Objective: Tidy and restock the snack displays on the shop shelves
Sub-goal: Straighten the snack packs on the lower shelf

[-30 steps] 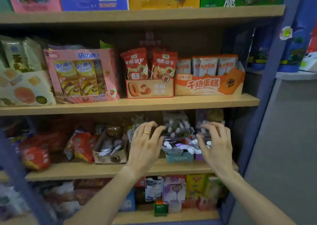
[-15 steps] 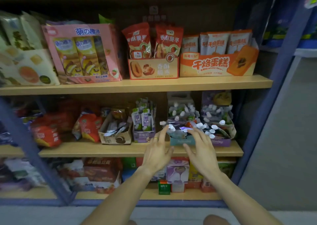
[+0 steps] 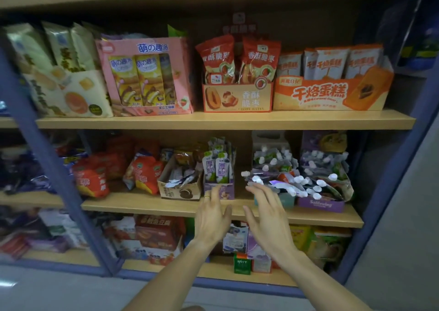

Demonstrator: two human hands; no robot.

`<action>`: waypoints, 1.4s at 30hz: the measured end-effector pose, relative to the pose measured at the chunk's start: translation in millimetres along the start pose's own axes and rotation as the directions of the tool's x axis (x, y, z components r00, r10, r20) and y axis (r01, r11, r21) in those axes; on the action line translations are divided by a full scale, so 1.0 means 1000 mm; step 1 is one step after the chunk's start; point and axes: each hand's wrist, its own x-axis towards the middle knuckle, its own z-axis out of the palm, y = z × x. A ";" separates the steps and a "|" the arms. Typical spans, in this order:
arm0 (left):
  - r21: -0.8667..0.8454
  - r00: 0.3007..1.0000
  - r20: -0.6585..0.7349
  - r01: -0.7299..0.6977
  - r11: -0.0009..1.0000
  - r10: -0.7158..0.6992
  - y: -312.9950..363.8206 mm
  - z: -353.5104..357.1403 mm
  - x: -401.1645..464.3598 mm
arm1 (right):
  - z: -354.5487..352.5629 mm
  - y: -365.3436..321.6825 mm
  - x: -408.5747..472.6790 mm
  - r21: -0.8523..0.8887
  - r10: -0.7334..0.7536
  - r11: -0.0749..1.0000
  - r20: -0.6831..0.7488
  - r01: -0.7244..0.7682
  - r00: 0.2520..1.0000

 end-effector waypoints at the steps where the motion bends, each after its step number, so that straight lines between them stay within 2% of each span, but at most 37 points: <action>1: 0.011 0.999 -0.038 0.034 0.999 -0.033 -0.006 -0.003 -0.001 | 0.006 -0.007 0.001 0.022 -0.013 1.000 0.028 0.012 1.000; 3: -0.007 0.984 -0.147 0.098 0.995 -0.098 -0.019 -0.013 -0.003 | 0.019 -0.020 0.006 0.058 -0.037 0.998 0.080 0.032 0.996; 6: -0.094 0.917 -0.339 0.187 0.978 -0.208 -0.042 -0.032 0.002 | 0.042 -0.040 0.027 0.063 -0.079 0.996 0.169 0.069 0.983; 9: -0.129 0.862 -0.409 0.271 0.954 -0.300 -0.065 -0.054 0.012 | 0.070 -0.062 0.061 0.079 -0.071 0.995 0.241 0.054 0.968; 11: -0.126 0.856 -0.415 0.282 0.951 -0.309 -0.081 -0.066 0.021 | 0.090 -0.075 0.086 0.030 -0.054 0.998 0.281 0.047 0.958; 14: -0.136 0.891 -0.394 0.186 0.973 -0.225 -0.105 -0.076 0.036 | 0.118 -0.090 0.118 -0.075 -0.025 0.996 0.360 0.055 0.933; 17: -0.185 0.936 -0.320 0.086 0.979 -0.143 -0.124 -0.084 0.049 | 0.145 -0.101 0.143 -0.142 0.028 0.989 0.477 0.045 0.878; 21: -0.245 0.972 -0.227 0.008 0.969 -0.066 -0.138 -0.094 0.055 | 0.167 -0.108 0.165 -0.208 0.155 0.977 0.514 -0.053 0.844; 25: -0.271 0.974 -0.216 0.012 0.963 -0.073 -0.148 -0.096 0.063 | 0.170 -0.105 0.171 -0.159 0.195 0.978 0.446 -0.137 0.874; 27: -0.146 0.973 -0.220 0.036 0.989 -0.068 -0.149 -0.098 0.070 | 0.165 -0.099 0.167 -0.059 0.218 0.976 0.340 -0.211 0.915; 30: 0.102 0.989 -0.148 0.034 0.994 -0.018 -0.146 -0.102 0.083 | 0.145 -0.090 0.154 0.231 0.274 0.925 0.144 -0.302 0.951; 33: 0.225 0.999 -0.046 0.031 0.974 -0.021 -0.142 -0.107 0.093 | 0.109 -0.081 0.144 0.450 0.386 0.818 0.033 -0.359 0.922; 36: 0.239 0.999 -0.034 0.039 0.970 -0.032 -0.139 -0.106 0.099 | 0.076 -0.068 0.144 0.565 0.443 0.732 0.029 -0.380 0.896; 38: 0.249 0.998 -0.054 0.042 0.967 -0.029 -0.139 -0.106 0.101 | 0.059 -0.059 0.150 0.561 0.464 0.715 0.064 -0.417 0.883; 42: 0.264 0.991 -0.134 0.006 0.965 0.031 -0.141 -0.112 0.106 | 0.042 -0.038 0.167 0.314 0.497 0.802 0.119 -0.508 0.859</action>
